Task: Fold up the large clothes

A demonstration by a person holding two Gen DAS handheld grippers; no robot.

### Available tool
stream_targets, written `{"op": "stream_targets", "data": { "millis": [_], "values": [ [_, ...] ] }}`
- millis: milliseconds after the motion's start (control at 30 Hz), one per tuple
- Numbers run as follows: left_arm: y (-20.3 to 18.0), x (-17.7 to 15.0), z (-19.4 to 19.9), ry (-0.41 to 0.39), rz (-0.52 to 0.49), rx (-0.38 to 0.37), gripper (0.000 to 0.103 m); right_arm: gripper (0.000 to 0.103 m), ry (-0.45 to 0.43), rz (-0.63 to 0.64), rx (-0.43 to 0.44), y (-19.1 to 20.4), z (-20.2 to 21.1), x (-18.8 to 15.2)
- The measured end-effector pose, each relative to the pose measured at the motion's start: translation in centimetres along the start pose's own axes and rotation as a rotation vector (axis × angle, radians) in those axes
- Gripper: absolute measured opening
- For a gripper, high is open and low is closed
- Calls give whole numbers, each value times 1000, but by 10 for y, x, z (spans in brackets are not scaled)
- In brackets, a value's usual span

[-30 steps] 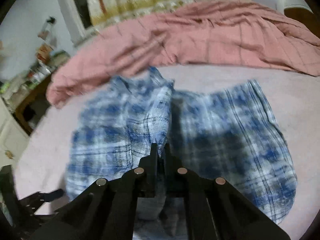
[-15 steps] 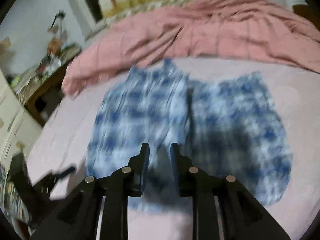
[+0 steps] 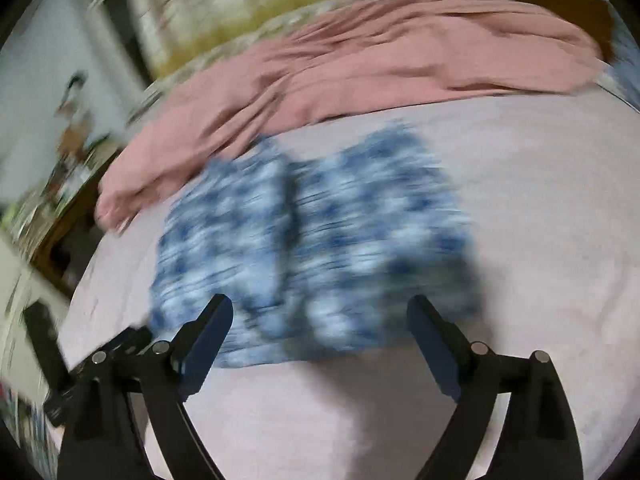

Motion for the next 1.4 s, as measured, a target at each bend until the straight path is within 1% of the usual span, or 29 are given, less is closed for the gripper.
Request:
{"op": "stream_targets", "data": {
  "millis": [67, 100, 200, 233, 267, 300, 333, 400, 433, 467, 500, 533, 567, 633, 667, 700, 733, 800, 833, 900, 967, 1033, 1067, 1100, 1167, 1233, 1267, 1367, 1400],
  "values": [
    [-6, 0, 0, -6, -27, 1, 76, 91, 25, -83, -12, -22, -4, -2],
    [-7, -1, -1, -2, -41, 21, 76, 91, 57, -144, -16, -38, -10, -3],
    [-7, -8, -13, 37, -89, 109, 76, 91, 87, -215, -26, -57, -29, -3],
    [-7, -11, -18, 56, -100, 136, 76, 91, 103, -225, -20, -57, -37, -6],
    [-7, -12, -22, 71, -101, 138, 76, 90, 120, -235, -4, -59, -44, -7],
    [-6, -14, -25, 86, -99, 135, 76, 86, 139, -240, 5, -59, -57, -5],
    [-5, -15, -27, 91, -97, 135, 76, 81, 130, -230, -10, -57, -63, -4],
    [-4, -15, -26, 86, -97, 133, 76, 42, 118, -192, -34, -50, -71, -2],
    [-5, -15, -25, 78, -101, 132, 76, 32, 121, -186, -44, -50, -76, 0],
    [-7, -14, -23, 69, -107, 132, 76, 19, 120, -186, -45, -48, -80, 2],
    [-8, -14, -22, 62, -113, 133, 76, 16, 103, -182, -46, -44, -79, 4],
    [-9, -13, -20, 55, -121, 137, 76, 15, 81, -161, -68, -41, -73, 6],
    [-10, -14, -19, 49, -126, 140, 76, 14, 45, -96, -107, -29, -64, 10],
    [-12, -12, -17, 40, -124, 142, 76, 14, -45, 76, -174, 2, -40, 17],
    [-11, -11, -16, 35, -118, 143, 75, 14, -80, 152, -190, 20, -32, 20],
    [-10, -10, -15, 29, -110, 144, 76, 14, -111, 225, -187, 41, -23, 21],
    [-8, -7, -11, 16, -97, 150, 75, 14, -130, 274, -152, 65, -16, 23],
    [1, 3, 1, -27, -74, 183, 73, 14, -162, 327, -89, 102, -6, 27],
    [9, 12, 13, -74, -49, 202, 73, 14, -182, 359, -70, 121, -2, 28],
    [28, 32, 41, -177, 19, 205, 73, 14, -203, 403, -29, 151, 3, 25],
    [47, 44, 63, -231, 64, 202, 73, 14, -188, 428, 43, 181, 1, 16],
    [67, 50, 76, -258, 127, 205, 73, 14, -158, 455, 126, 208, -6, -5],
    [73, 50, 77, -257, 159, 202, 73, 14, -138, 461, 157, 217, -13, -15],
    [80, 49, 75, -242, 196, 184, 73, 14, -97, 471, 201, 230, -25, -32],
    [84, 48, 66, -205, 226, 148, 72, 14, -44, 470, 243, 239, -42, -55],
    [83, 46, 60, -186, 221, 149, 72, 14, 42, 469, 261, 244, -68, -83],
    [81, 46, 58, -181, 205, 158, 72, 14, 80, 469, 251, 242, -81, -94],
    [69, 43, 54, -176, 146, 185, 72, 14, 89, 453, 243, 234, -90, -101],
    [65, 42, 53, -173, 129, 188, 72, 19, 86, 438, 255, 232, -88, -98]
  ]
}}
Point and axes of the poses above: each gripper's, at about its wrist camera, not at the fingertips, and z roughly against the way its jaws point, y to its left, x to its top, the point moved 5 cm from there along -z, roughly the way its jaws point, and after that the axes turned 5 degrees about -y, right-handed, at the moved point
